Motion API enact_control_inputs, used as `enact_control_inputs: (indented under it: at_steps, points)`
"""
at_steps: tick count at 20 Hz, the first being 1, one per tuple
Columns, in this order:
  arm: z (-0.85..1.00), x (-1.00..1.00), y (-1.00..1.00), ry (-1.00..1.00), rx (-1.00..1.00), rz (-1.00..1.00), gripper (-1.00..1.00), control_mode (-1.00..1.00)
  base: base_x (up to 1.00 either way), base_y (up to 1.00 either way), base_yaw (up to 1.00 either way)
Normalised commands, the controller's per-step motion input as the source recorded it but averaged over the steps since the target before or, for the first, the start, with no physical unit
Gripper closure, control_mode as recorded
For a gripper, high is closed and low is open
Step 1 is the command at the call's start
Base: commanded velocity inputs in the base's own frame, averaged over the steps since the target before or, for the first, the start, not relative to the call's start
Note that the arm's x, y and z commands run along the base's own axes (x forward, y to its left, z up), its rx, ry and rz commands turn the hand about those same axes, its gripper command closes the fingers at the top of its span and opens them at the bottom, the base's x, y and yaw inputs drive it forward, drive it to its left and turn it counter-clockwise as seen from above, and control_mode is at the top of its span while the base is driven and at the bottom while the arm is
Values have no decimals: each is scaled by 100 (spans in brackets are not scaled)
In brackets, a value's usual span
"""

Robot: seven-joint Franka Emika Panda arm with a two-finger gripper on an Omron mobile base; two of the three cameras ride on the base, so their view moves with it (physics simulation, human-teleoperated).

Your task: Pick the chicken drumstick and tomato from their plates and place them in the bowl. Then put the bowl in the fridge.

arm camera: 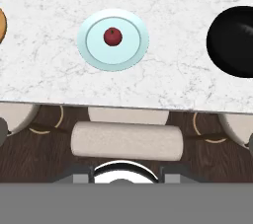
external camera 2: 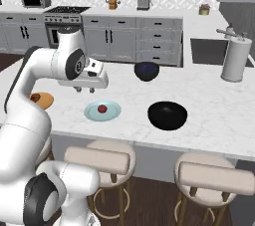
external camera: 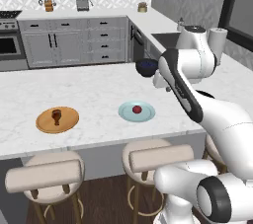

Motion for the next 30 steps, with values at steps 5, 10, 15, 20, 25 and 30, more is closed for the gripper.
enact_control_inputs:
  at_steps: [5,10,15,20,25,30]
  points:
    - [0,0,0,0,0,0,-100,100,0,0,0]
    - [0,0,0,0,0,0,-100,100,49,8,-2]
    - [0,0,0,0,0,0,-100,100,100,24,-3]
    - [0,0,0,0,0,0,-100,100,100,31,-5]
    - [0,0,0,0,0,0,-100,-100,35,4,-3]
    - [-13,36,2,0,0,0,-100,-100,0,0,0]
